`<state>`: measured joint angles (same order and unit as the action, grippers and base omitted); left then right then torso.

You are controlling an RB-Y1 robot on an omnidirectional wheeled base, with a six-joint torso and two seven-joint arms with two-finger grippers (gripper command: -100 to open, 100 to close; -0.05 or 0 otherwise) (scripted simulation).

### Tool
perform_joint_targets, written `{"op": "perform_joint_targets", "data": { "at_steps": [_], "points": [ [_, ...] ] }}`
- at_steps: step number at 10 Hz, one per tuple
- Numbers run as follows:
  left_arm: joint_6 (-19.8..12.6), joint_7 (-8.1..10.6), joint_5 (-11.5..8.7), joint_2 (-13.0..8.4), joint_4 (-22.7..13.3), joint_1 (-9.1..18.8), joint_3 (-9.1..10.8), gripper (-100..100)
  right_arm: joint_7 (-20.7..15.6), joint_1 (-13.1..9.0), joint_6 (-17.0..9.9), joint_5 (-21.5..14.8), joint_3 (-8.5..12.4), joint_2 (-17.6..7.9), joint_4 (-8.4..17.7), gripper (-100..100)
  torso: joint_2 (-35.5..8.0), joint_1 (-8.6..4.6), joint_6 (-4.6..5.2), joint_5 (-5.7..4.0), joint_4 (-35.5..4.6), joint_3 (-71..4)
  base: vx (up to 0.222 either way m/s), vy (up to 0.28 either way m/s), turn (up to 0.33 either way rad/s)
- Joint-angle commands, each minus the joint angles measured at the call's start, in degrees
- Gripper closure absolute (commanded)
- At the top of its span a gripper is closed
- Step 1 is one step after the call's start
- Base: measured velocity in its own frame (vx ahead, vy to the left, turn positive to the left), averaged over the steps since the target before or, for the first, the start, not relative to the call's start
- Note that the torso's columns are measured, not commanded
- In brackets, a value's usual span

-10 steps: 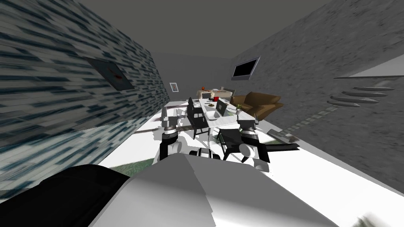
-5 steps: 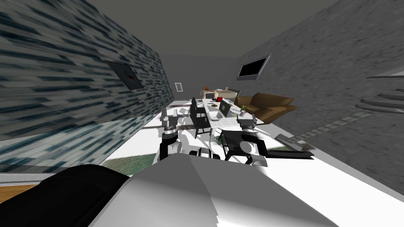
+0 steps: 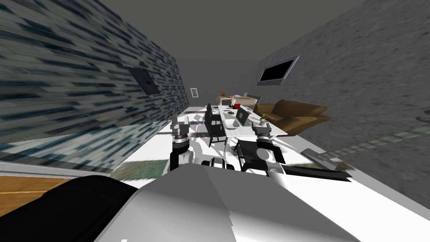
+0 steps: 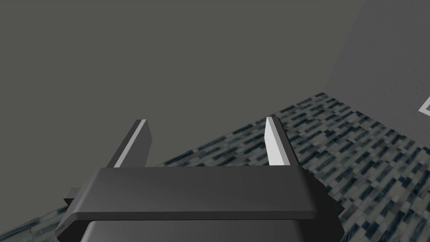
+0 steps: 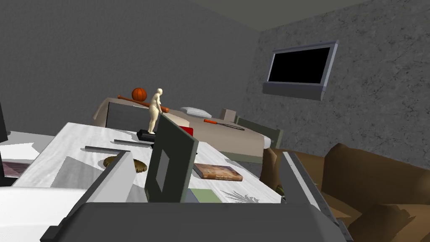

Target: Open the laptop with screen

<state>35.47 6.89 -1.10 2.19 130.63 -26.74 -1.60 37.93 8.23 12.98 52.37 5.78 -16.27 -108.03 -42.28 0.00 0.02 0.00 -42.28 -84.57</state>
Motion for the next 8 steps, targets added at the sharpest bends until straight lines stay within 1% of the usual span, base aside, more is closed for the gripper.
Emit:
{"op": "perform_joint_targets", "data": {
  "at_steps": [1, 2, 3, 4, 5, 6, 7, 8],
  "points": [
    [0.0, 0.0, 0.0, 0.0, 0.0, 0.0, 0.0, 0, 2.5, -1.5, -1.5, 3.8, 1.0, -0.5, 2.2, -100, 0.0, -0.01, -0.04, 0.0, 0.0, 0.0, 0.005, -0.02, 0.086],
    [0.0, 0.0, 0.0, 0.0, 0.0, 0.0, 0.0, 0, 4.6, -3.0, -2.9, 5.9, 1.9, -0.9, 4.4, -100, 0.0, -0.01, 0.01, 0.0, 0.0, 0.0, 0.01, -0.016, 0.159],
    [0.0, 0.0, 0.0, 0.0, 0.0, 0.0, 0.0, 0, 4.6, -3.0, -2.9, 6.8, 1.9, -0.9, 4.4, -100, 0.0, 0.01, -0.04, 0.0, 0.0, 0.0, 0.01, -0.017, 0.068],
    [0.0, 0.0, 0.0, 0.0, 0.0, 0.0, 0.0, 0, 6.6, -4.5, -4.3, 8.9, 2.9, -1.3, 6.6, -100, 0.0, 0.0, 0.0, 0.0, 0.0, 0.0, 0.012, -0.018, 0.129],
    [0.0, 0.0, 0.0, 0.0, 0.0, 0.0, 0.0, 0, 6.6, -4.5, -4.3, 9.6, 2.9, -1.3, 6.6, -100, 0.0, -0.01, -0.04, 0.0, 0.0, 0.0, 0.015, -0.02, 0.072],
    [0.0, 0.0, 0.0, 0.0, 0.0, 0.0, 0.0, 0, 8.7, -6.1, -5.7, 11.9, 3.9, -1.6, 8.8, -100, 0.0, -0.01, 0.0, 0.0, 0.0, 0.0, 0.019, -0.023, 0.121],
    [0.0, 0.0, 0.0, 0.0, 0.0, 0.0, 0.0, 0, 8.7, -6.1, -5.7, 12.4, 3.9, -1.6, 8.8, -100, 0.0, -0.01, -0.04, 0.0, 0.0, 0.0, 0.016, -0.02, 0.073],
    [0.0, 0.0, 0.0, 0.0, 0.0, 0.0, 0.0, 0, 10.6, -7.6, -7.1, 14.7, 4.9, -2.0, 10.9, -100, 0.0, 0.0, 0.0, 0.0, 0.0, 0.0, 0.02, -0.018, 0.123]
  ]
}}
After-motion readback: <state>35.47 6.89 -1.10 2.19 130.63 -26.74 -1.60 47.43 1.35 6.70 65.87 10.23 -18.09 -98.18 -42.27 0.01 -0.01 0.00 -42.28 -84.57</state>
